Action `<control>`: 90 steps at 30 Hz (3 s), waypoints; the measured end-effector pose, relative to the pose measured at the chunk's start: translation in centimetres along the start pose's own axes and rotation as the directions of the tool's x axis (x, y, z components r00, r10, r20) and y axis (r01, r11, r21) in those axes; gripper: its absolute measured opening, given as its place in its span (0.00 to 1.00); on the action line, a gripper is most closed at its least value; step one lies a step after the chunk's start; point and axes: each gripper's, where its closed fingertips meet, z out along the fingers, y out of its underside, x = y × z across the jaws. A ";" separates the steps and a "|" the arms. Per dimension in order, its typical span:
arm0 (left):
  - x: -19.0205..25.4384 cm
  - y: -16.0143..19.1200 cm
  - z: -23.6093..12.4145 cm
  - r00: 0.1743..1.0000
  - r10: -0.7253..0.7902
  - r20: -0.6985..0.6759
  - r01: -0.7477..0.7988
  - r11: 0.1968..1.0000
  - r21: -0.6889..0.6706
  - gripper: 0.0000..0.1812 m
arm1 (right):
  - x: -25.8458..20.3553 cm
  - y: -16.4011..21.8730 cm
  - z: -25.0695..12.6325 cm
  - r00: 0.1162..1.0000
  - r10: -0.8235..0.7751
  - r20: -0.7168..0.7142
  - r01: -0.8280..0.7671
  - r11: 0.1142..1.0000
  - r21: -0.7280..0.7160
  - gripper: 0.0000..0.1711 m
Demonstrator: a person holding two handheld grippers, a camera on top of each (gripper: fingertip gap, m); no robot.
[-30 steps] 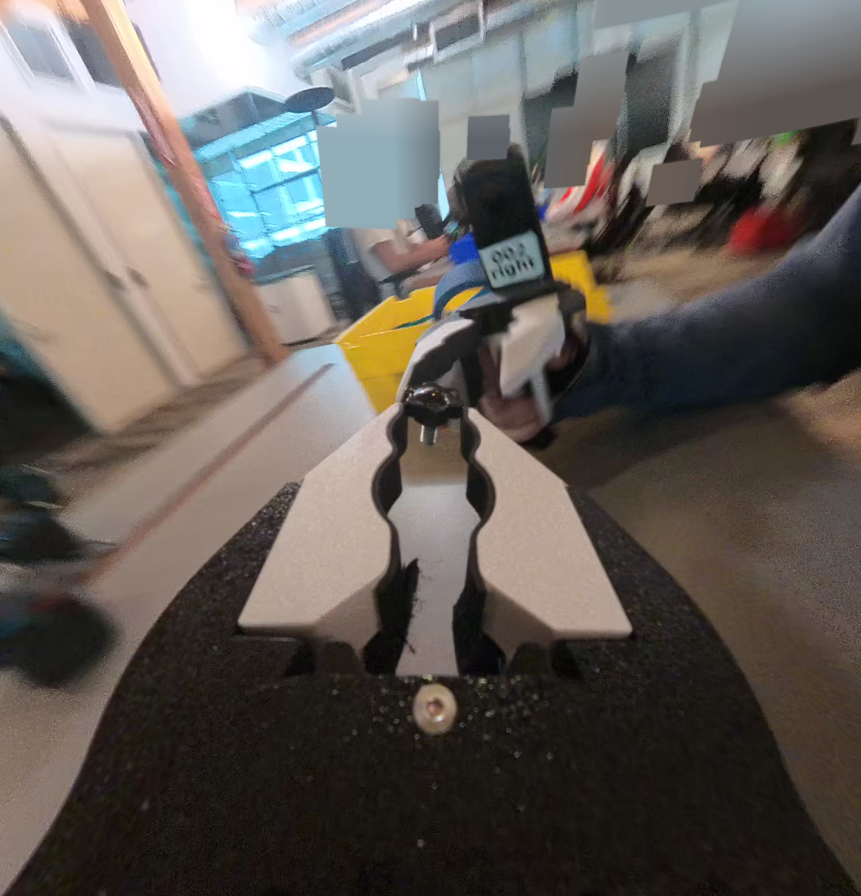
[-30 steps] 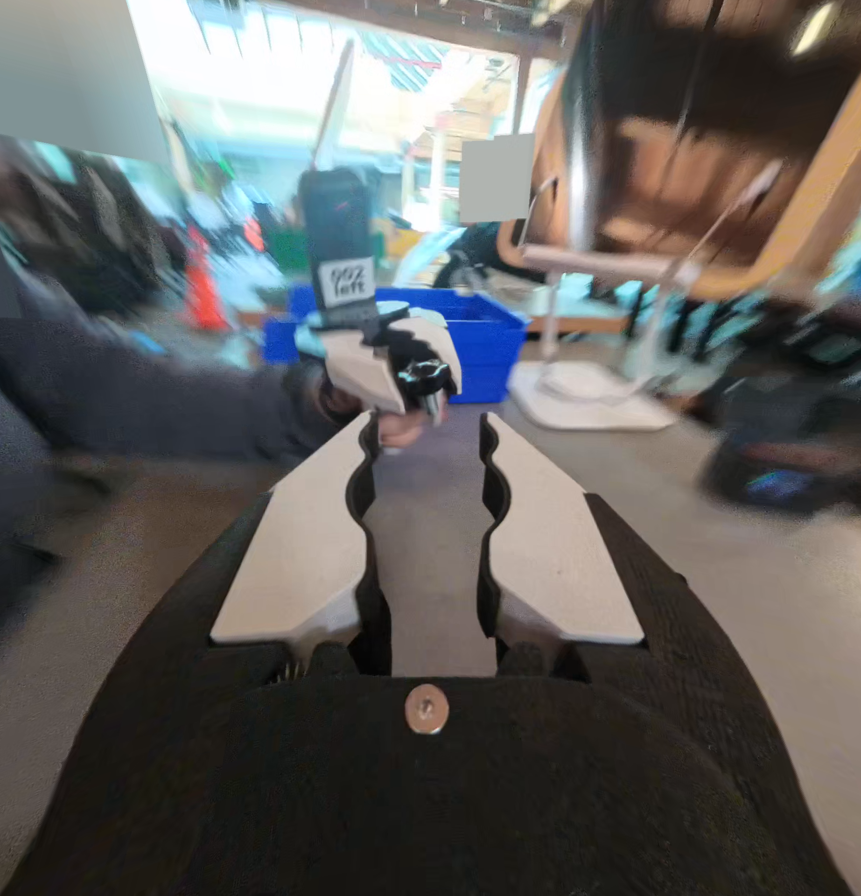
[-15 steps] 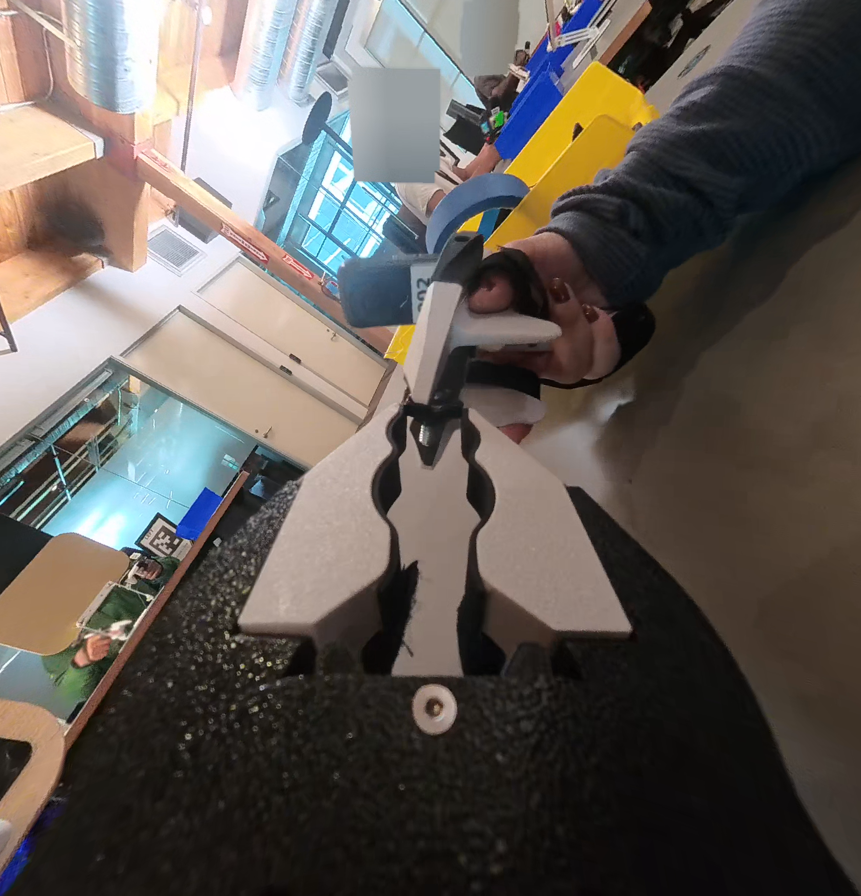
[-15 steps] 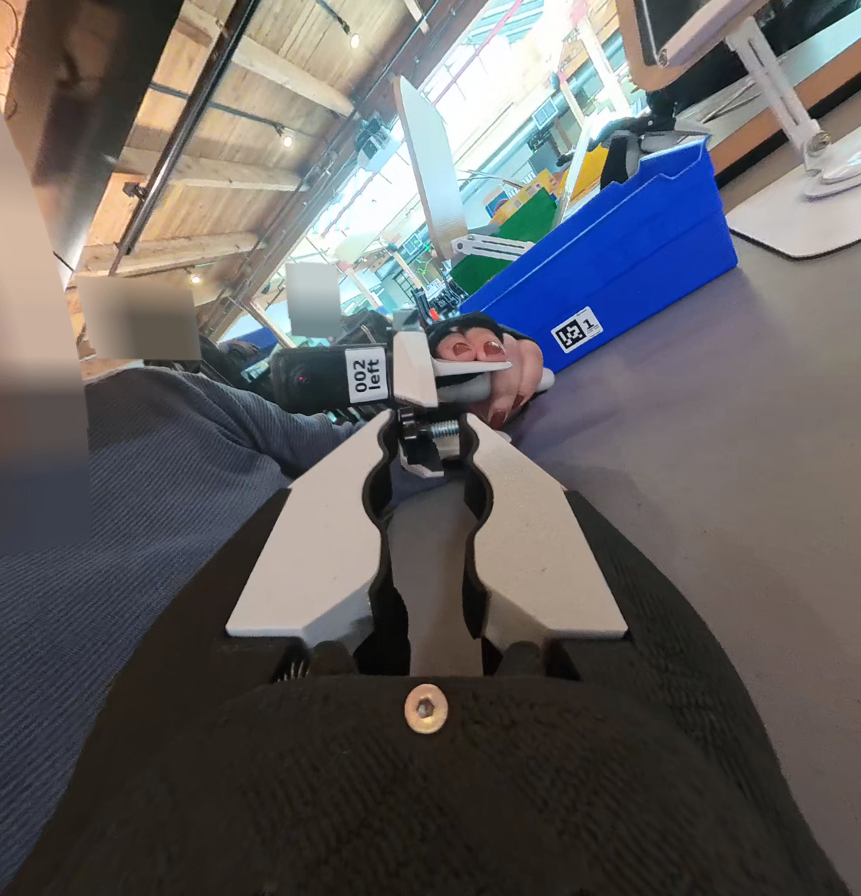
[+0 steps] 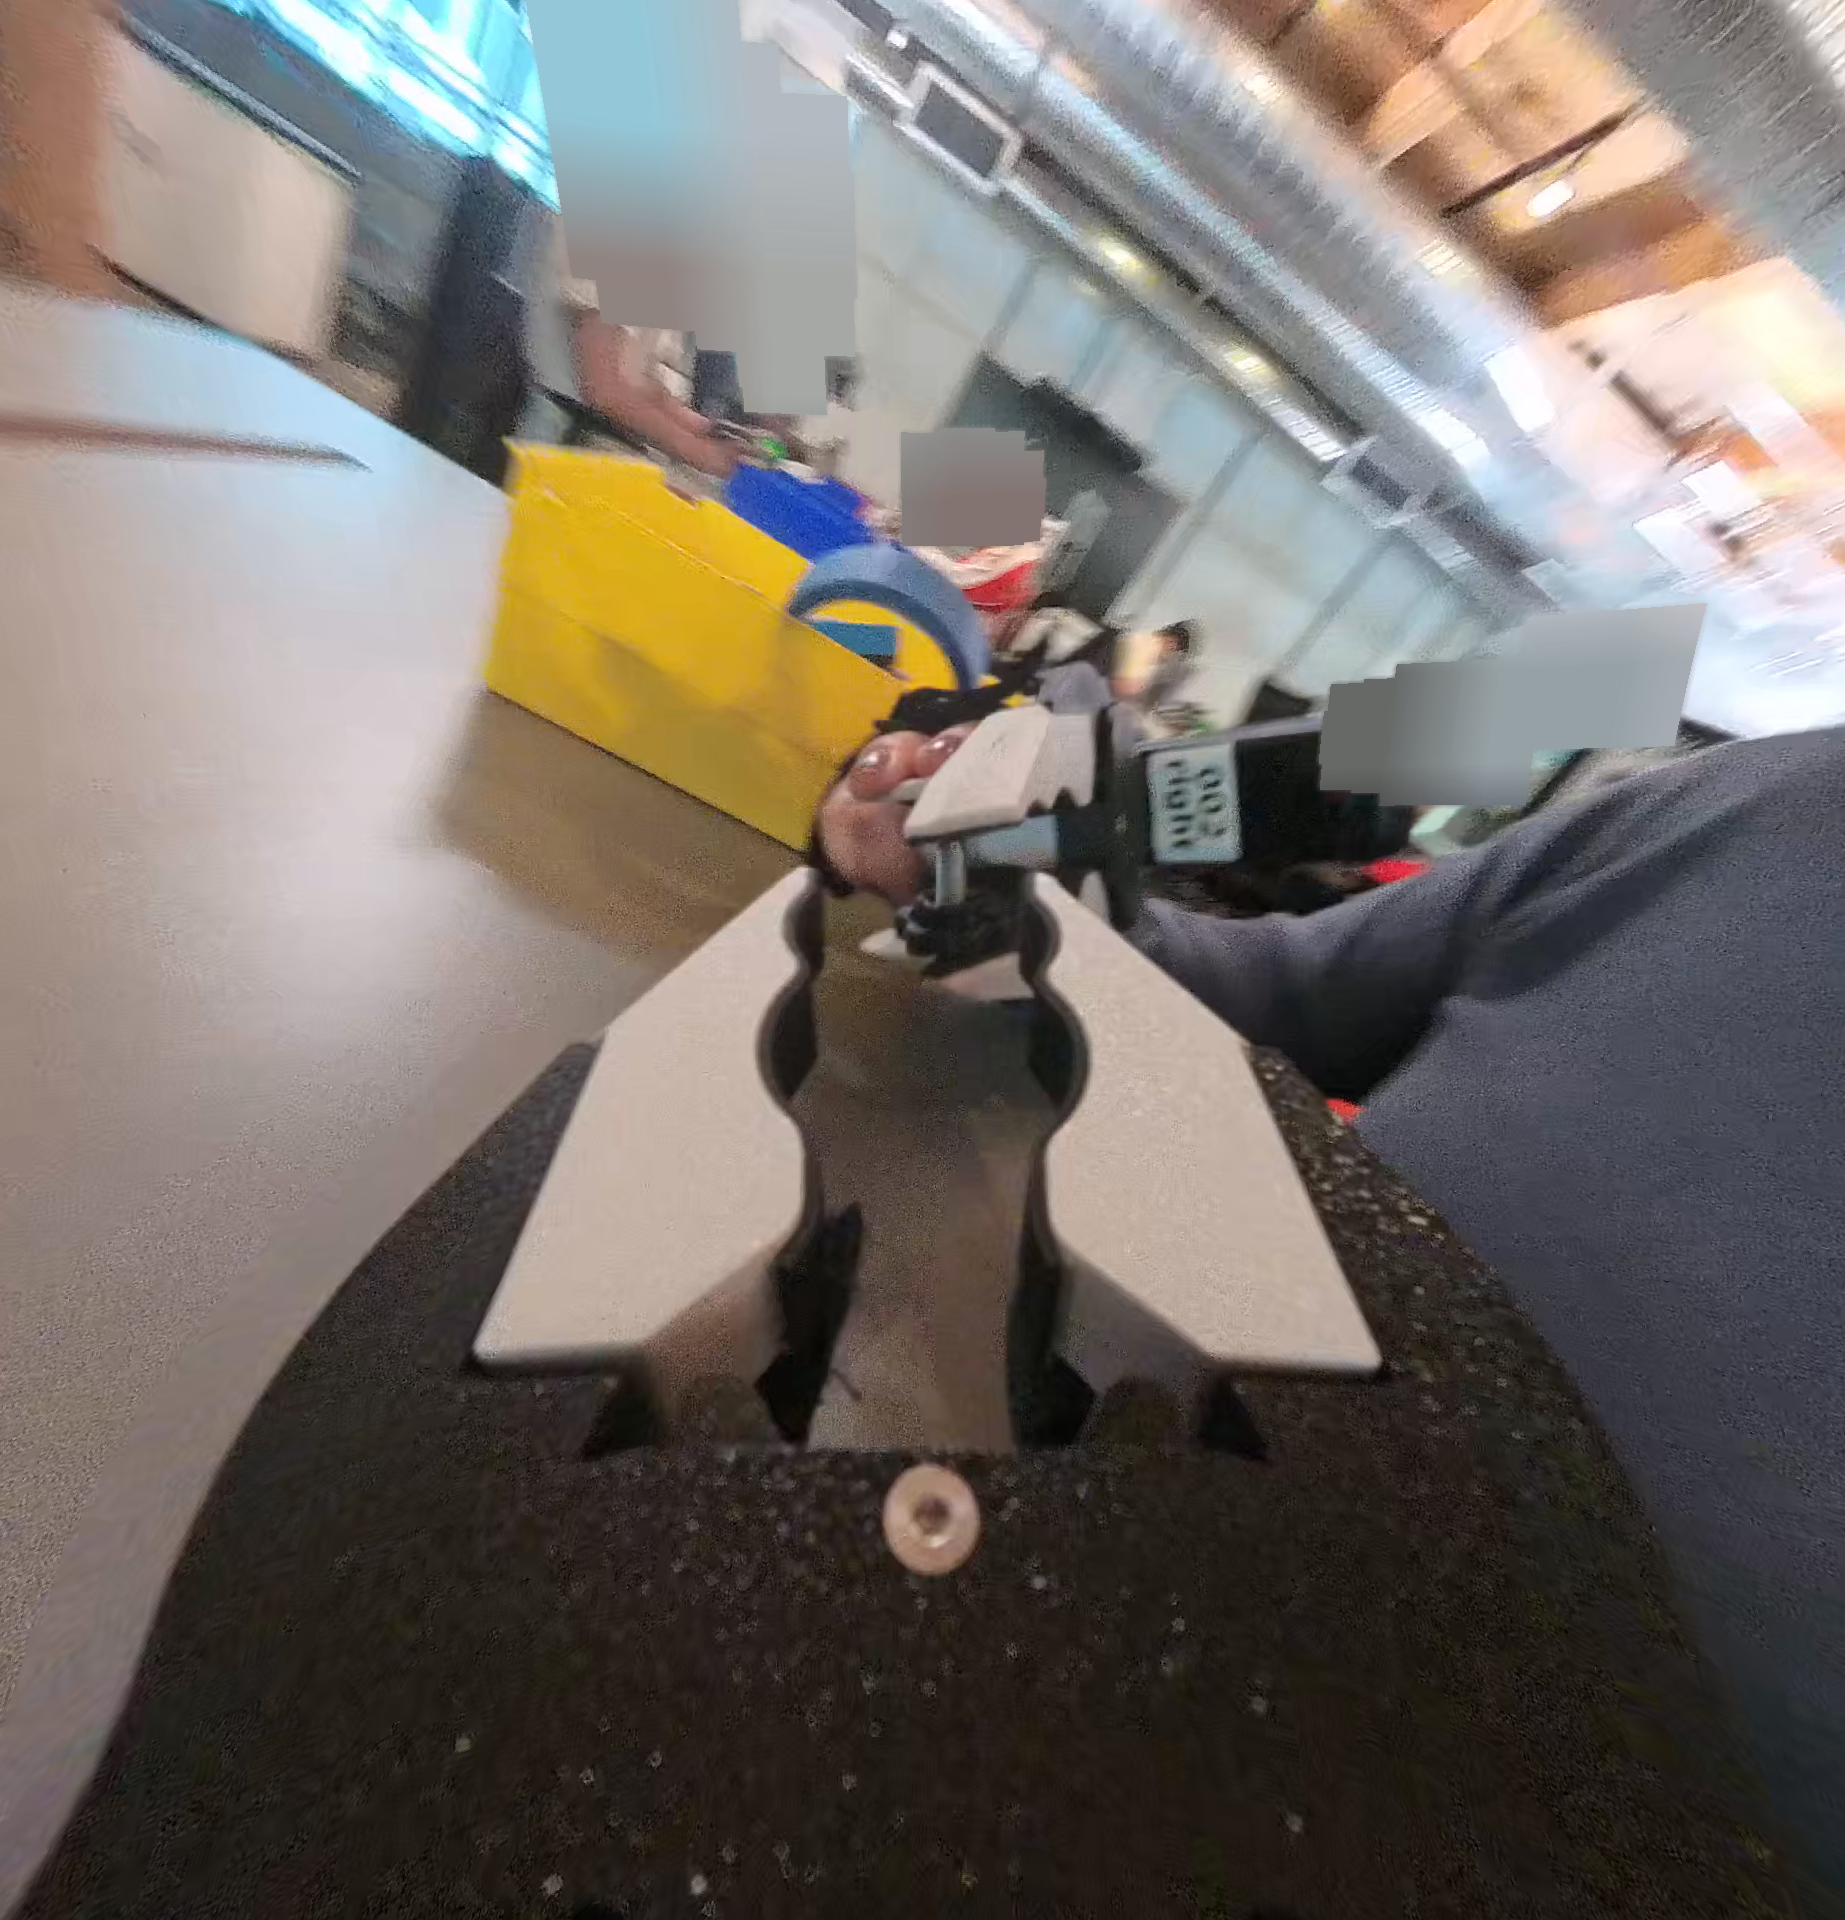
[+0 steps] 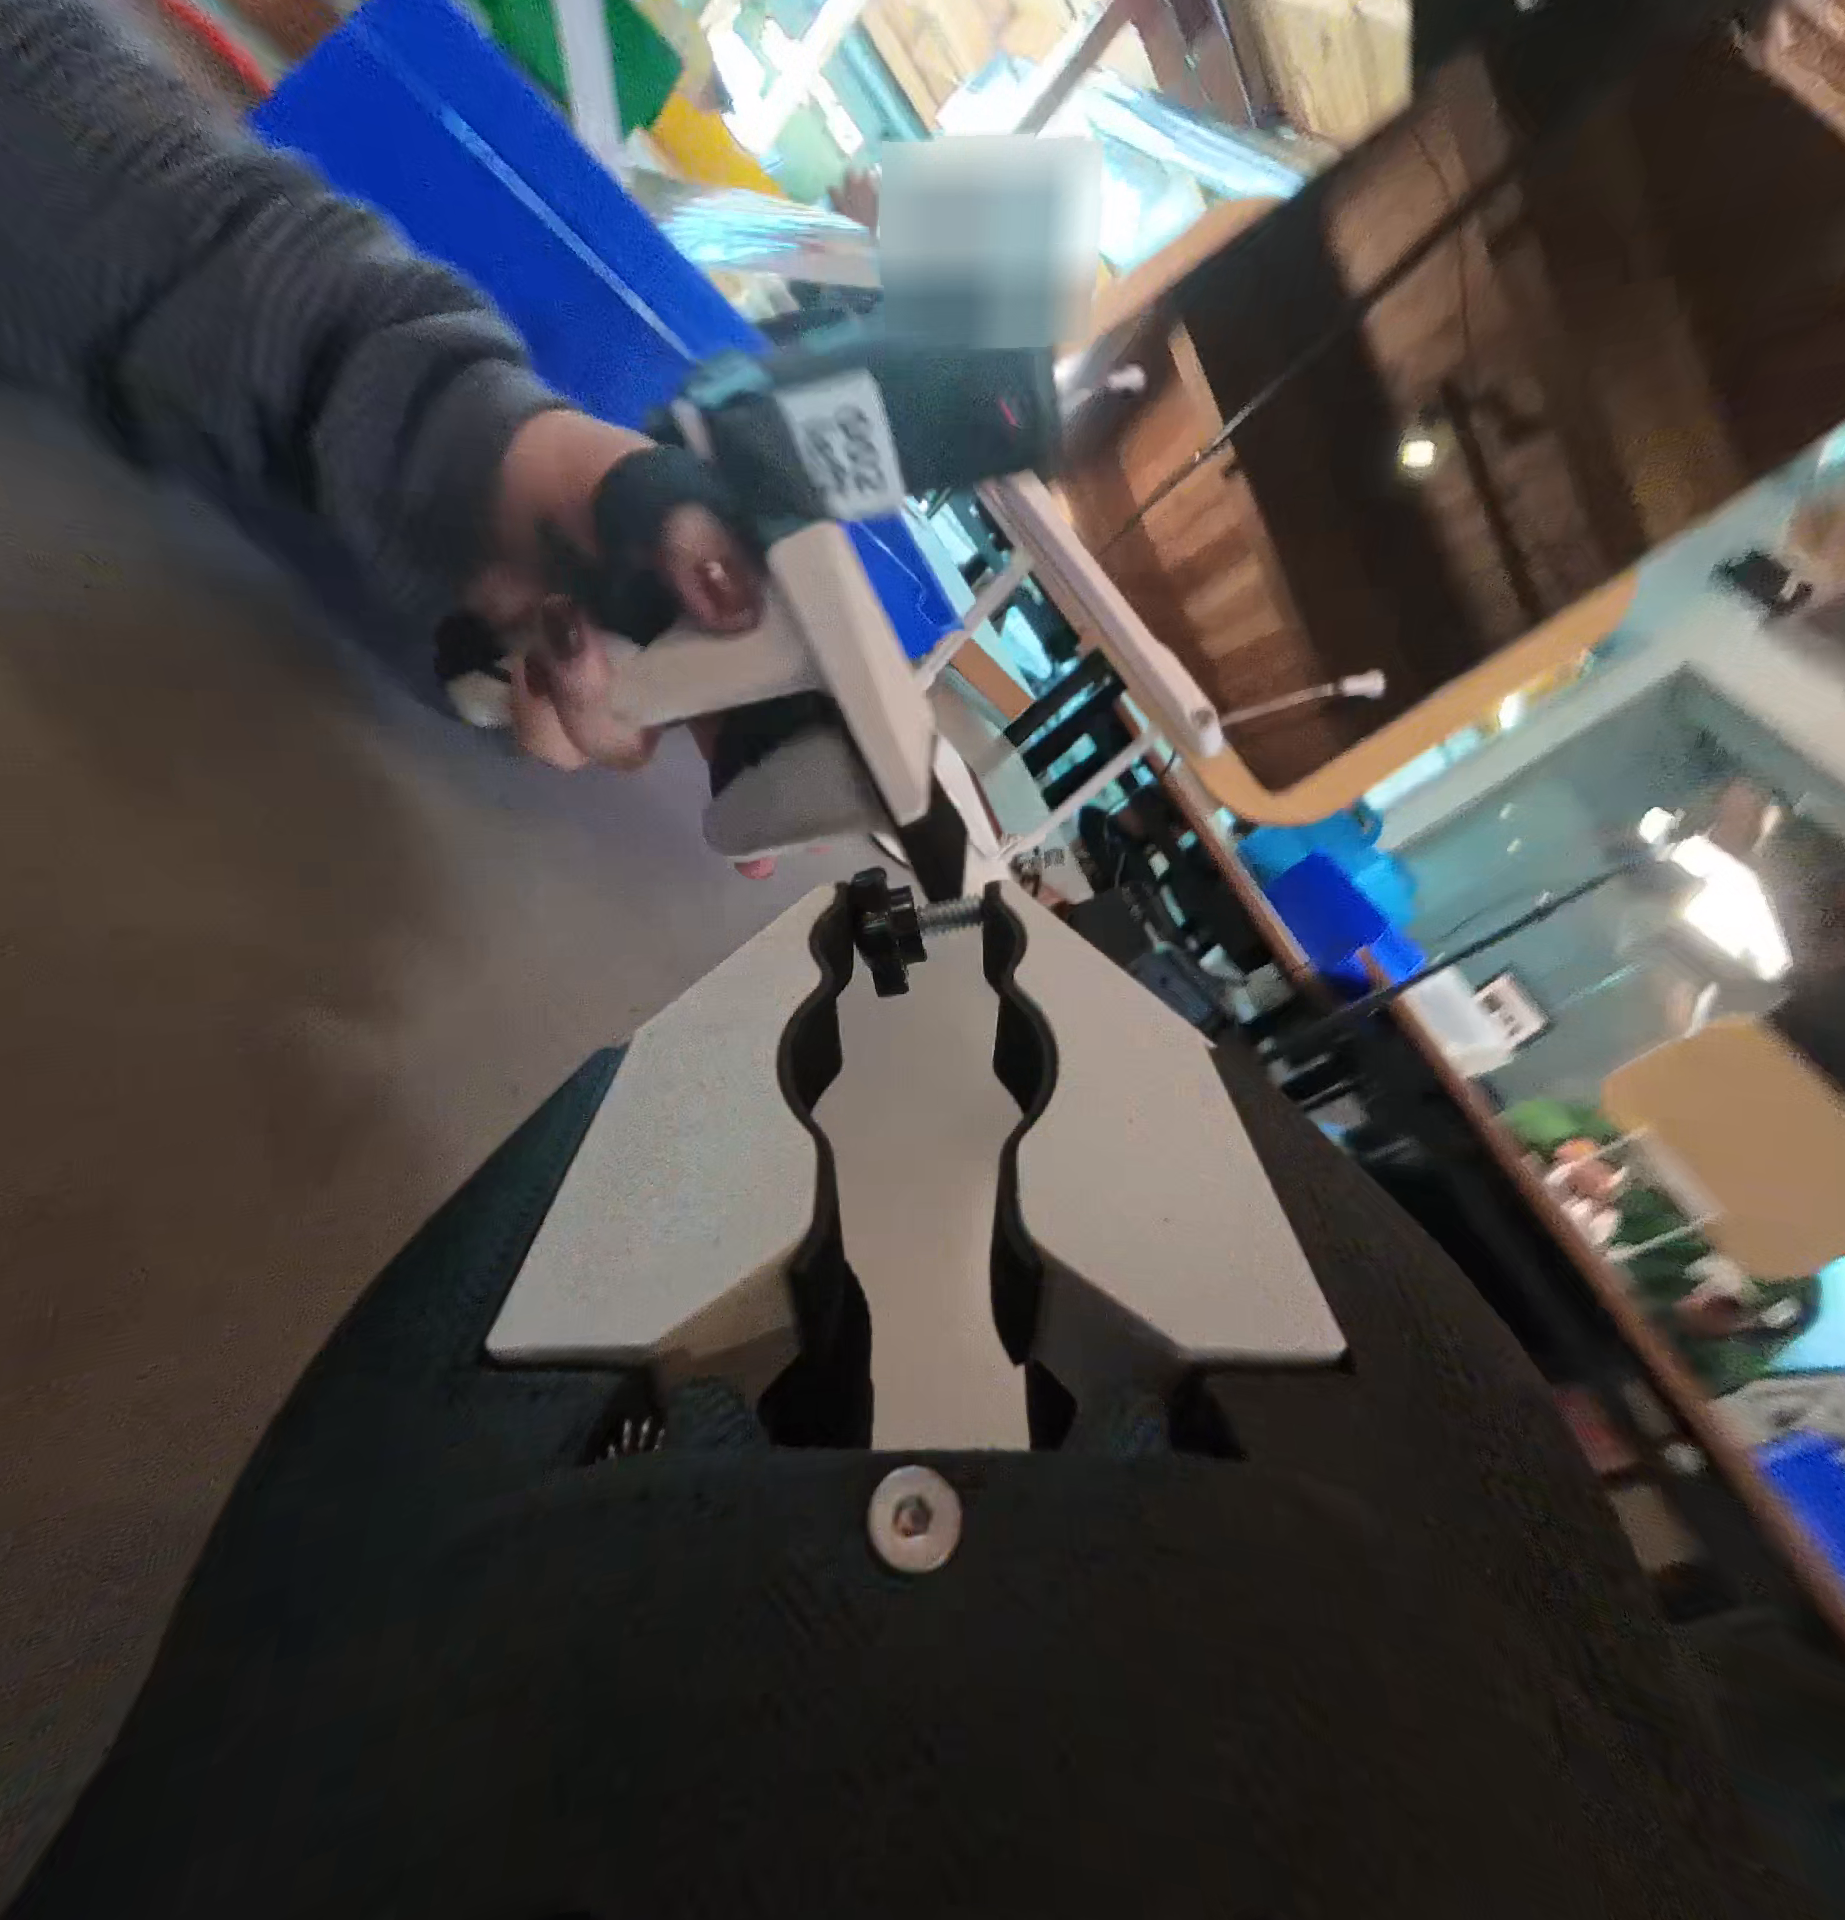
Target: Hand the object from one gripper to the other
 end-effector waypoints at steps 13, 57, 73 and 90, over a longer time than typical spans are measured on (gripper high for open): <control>1.6 3.0 0.9 0.982 -0.126 -0.144 0.103 0.983 -0.154 0.12 | -1.6 -1.1 0.4 0.997 -0.075 0.006 0.074 0.996 0.041 0.14; 3.6 0.2 0.8 0.489 0.850 0.198 -0.852 0.514 -0.100 0.12 | 0.7 -4.0 -1.5 -0.280 0.705 0.651 -0.956 -0.144 -0.255 0.02; -0.3 -1.4 0.0 0.398 0.832 0.387 -0.790 0.525 -0.316 0.13 | 1.6 -0.5 0.1 -0.168 0.870 0.464 -0.983 -0.111 -0.149 0.21; -2.7 -0.1 -0.2 0.093 0.942 0.323 -0.731 0.285 -0.620 0.13 | 0.3 2.2 1.7 0.448 0.893 0.050 -0.884 0.451 -0.125 0.13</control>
